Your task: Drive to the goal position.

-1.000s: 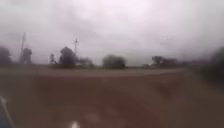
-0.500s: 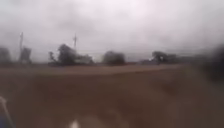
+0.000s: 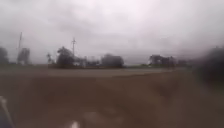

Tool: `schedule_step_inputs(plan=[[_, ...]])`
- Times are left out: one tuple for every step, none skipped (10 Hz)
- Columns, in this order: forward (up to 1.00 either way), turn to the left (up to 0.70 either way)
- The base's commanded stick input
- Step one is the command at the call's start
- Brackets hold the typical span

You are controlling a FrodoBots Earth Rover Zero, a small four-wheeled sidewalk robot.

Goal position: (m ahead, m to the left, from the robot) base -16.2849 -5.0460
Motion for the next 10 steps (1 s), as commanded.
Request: schedule_step_inputs(plan=[[0.0,0.0],[0.0,0.25],[0.0,0.7],[0.0,0.7],[0.0,0.7],[0.0,0.7],[0.0,0.7],[0.0,0.7],[0.0,0.7],[0.0,0.7]])
